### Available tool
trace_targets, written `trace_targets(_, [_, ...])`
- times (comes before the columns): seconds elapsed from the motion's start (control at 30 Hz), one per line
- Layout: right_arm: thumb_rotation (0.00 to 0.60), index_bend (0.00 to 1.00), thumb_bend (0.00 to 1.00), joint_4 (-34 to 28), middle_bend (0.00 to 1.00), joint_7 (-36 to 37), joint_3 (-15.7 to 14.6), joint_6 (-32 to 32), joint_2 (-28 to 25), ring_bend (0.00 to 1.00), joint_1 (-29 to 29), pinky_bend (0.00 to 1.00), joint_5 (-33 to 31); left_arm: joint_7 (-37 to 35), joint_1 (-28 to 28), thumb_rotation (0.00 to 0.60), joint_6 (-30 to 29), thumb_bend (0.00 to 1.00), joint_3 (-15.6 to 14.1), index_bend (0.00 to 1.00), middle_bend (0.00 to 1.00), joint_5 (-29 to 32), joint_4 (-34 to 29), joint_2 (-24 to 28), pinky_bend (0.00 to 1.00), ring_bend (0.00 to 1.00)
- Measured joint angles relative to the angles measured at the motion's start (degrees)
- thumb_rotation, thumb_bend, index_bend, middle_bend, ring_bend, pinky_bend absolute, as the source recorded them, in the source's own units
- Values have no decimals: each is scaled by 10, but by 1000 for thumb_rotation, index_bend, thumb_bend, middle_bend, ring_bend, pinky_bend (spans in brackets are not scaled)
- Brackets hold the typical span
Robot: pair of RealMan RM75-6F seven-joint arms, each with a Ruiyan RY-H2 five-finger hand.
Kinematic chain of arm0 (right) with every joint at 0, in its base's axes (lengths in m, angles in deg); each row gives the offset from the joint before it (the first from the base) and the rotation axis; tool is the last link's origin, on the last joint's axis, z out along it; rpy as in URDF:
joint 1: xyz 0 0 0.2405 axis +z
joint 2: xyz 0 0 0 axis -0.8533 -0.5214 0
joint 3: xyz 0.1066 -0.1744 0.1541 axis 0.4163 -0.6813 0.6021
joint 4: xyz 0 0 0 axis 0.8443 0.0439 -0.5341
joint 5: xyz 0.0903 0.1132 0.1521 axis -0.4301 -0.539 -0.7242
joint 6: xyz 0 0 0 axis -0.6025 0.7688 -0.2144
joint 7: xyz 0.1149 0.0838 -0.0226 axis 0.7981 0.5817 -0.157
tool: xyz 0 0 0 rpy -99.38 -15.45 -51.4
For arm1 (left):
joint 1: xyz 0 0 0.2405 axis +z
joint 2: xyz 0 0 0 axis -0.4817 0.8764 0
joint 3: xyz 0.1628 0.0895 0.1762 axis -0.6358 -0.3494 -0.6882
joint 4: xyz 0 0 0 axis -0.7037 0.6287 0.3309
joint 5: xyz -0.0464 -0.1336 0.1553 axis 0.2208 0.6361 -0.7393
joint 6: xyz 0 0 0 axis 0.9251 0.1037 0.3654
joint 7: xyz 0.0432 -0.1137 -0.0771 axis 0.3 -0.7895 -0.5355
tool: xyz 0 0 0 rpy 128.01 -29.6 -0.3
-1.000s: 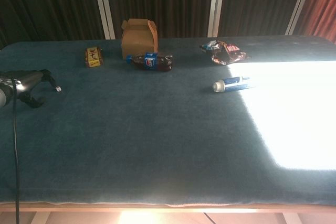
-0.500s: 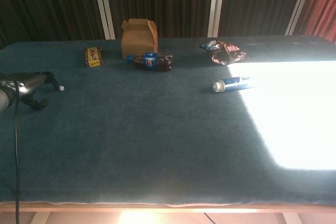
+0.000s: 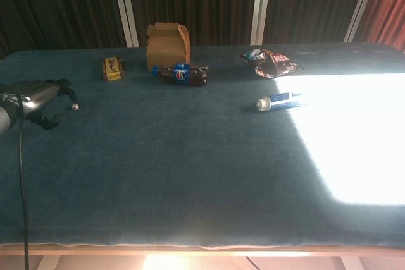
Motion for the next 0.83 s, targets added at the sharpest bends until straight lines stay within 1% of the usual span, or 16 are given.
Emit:
trace_targets(0.07, [600, 0, 311, 0, 0, -3, -1, -1, 1, 0, 0, 0, 1, 0, 9, 600, -28, 558, -4, 183, 0, -15, -37, 17, 103, 0])
trace_targets(0.17, [600, 0, 311, 0, 0, -5, -2, -3, 1, 0, -2, 0, 3, 0, 31, 600, -80, 546, -14, 154, 0, -44, -113, 54, 103, 0])
trace_targets(0.23, [600, 0, 311, 0, 0, -5, -2, -4, 2, 0, -2, 0, 4, 0, 47, 600, -117, 506, -22, 86, 0, -63, -163, 81, 102, 0])
trace_targets(0.3, [600, 0, 311, 0, 0, -7, -3, -7, 2, 0, -3, 0, 6, 3, 68, 600, -153, 430, -34, 26, 0, -79, -211, 110, 98, 0])
trace_targets(0.37, [600, 0, 311, 0, 0, -13, -5, -11, 4, 0, -5, 0, 11, 6, 95, 600, -180, 276, -52, 0, 0, -88, -261, 141, 95, 0])
trace_targets(0.43, [600, 0, 311, -1, 0, -20, -7, -16, 8, 0, -7, 0, 16, -5, 139, 600, -216, 164, -83, 0, 0, -103, -329, 184, 94, 0])
trace_targets(0.5, [600, 0, 311, -1, 0, -23, -9, -17, 9, 0, -8, 0, 20, -40, 181, 600, -262, 120, -111, 0, 0, -135, -388, 217, 91, 0])
trace_targets(0.53, [600, 0, 311, -2, 0, -24, -10, -17, 9, 0, -8, 0, 22, -60, 195, 600, -280, 112, -121, 0, 0, -151, -406, 226, 89, 0])
trace_targets(0.6, [600, 0, 311, -2, 0, -25, -12, -17, 10, 0, -8, 0, 27, -116, 225, 600, -310, 110, -142, 0, 0, -185, -429, 246, 86, 0])
trace_targets(0.67, [600, 0, 311, -4, 0, -26, -16, -16, 10, 0, -7, 0, 33, -164, 250, 600, -328, 110, -158, 0, 0, -210, -426, 262, 85, 0])
trace_targets(0.73, [600, 0, 311, -5, 0, -28, -18, -17, 10, 0, -8, 0, 38, -215, 277, 600, -354, 110, -172, 0, 0, -243, -401, 278, 83, 0])
trace_targets(0.83, [600, 0, 311, -4, 0, -32, -21, -19, 12, 0, -10, 0, 41, -254, 317, 600, -410, 110, -186, 0, 0, -292, -357, 291, 82, 0])
